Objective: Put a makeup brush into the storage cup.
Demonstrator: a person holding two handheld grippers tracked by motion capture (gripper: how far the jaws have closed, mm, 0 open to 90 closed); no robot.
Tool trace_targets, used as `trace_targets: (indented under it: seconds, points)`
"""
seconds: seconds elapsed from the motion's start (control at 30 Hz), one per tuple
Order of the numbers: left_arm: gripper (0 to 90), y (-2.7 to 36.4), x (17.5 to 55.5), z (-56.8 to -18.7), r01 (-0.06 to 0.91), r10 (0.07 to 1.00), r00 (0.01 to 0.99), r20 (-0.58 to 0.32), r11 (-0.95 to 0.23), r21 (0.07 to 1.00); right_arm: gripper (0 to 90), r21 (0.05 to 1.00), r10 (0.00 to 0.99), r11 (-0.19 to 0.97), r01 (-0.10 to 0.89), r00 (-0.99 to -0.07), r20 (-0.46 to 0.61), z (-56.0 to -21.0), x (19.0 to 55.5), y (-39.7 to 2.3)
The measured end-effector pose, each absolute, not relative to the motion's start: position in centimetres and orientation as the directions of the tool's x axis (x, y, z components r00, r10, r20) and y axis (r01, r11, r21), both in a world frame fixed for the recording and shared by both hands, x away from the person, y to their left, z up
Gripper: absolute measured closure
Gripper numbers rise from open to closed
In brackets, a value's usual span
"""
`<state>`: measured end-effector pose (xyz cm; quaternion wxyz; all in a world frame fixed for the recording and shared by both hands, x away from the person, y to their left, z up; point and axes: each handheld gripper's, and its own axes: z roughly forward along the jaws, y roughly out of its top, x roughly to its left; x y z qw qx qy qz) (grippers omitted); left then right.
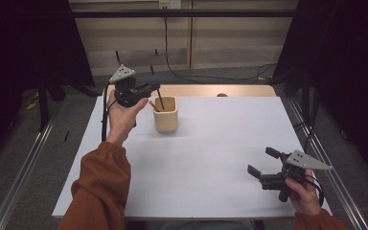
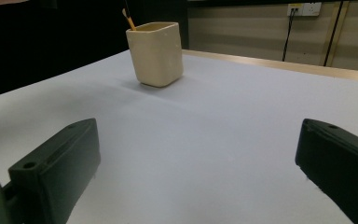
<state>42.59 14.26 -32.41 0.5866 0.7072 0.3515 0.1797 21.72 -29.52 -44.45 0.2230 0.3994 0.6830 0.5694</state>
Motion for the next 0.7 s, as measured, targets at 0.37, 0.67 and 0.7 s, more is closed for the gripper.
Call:
trace_targets:
  seconds: [0.37, 0.67, 0.7]
  points:
    - [85.5, 13.7, 43.3, -33.4, 0.286, 0.708, 0.693, -0.140, -0.091, 0.954, 0.0, 0.954, 0.798, 0.048, 0.295, -0.586, 0.141, -44.6, 21.7, -29.4]
    - [85.4, 13.0, 43.7, -34.1, 0.285, 0.700, 0.702, -0.133, -0.105, 0.953, 0.0, 0.955, 0.791, 0.055, 0.291, -0.596, 0.137, -44.7, 21.7, -29.4]
    - [85.4, 13.0, 43.7, -34.1, 0.285, 0.703, 0.700, -0.129, -0.110, 0.952, 0.0, 0.955, 0.791, 0.055, 0.291, -0.597, 0.136, -44.7, 21.7, -29.4]
